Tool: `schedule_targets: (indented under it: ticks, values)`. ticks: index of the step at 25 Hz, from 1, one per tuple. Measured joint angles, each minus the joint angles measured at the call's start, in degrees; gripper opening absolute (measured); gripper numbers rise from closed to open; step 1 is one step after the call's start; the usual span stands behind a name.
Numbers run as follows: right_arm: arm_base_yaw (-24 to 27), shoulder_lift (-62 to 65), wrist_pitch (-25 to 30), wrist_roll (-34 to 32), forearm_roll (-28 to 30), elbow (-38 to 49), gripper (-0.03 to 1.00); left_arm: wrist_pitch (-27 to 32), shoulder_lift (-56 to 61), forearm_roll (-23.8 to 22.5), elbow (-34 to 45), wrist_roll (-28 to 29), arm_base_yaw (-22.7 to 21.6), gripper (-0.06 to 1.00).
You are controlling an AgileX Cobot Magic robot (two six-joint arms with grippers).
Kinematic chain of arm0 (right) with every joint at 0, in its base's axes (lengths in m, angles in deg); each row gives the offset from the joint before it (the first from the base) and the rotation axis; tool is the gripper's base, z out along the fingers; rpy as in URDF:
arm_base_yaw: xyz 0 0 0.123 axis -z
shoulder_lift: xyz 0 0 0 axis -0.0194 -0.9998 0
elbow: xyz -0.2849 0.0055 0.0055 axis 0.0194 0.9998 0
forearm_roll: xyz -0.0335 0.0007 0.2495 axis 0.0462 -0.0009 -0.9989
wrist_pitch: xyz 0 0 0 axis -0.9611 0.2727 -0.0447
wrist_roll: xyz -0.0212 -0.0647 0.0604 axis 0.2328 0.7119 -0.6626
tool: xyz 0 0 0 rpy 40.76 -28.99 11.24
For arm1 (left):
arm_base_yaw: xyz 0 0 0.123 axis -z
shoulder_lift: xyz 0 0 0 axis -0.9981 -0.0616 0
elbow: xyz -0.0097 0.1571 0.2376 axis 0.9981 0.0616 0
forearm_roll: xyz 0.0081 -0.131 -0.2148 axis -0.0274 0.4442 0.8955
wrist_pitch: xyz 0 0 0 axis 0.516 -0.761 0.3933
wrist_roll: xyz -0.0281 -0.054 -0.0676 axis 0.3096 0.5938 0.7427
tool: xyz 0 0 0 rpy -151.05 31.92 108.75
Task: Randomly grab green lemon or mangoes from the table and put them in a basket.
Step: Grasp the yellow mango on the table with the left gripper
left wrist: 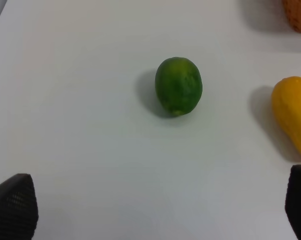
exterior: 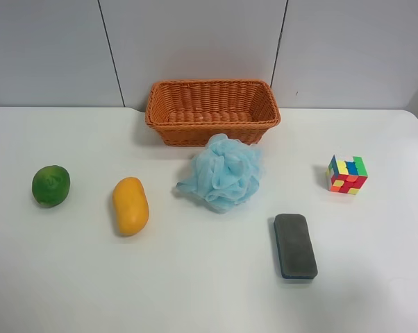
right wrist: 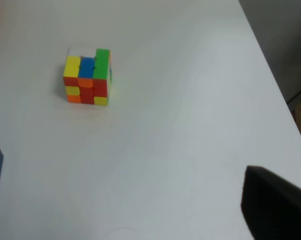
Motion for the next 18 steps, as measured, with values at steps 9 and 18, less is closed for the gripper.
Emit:
schedule_targets:
  ticks: [9,18]
  values:
    - [0.00,0.00,0.00,0.00,0.00,0.00,0.99,0.00,0.00,0.00,0.00,0.00,0.00,1.00]
    - [0.00,0.00,0.00,0.00,0.00,0.00,0.99,0.00,0.00,0.00,0.00,0.00,0.00,1.00]
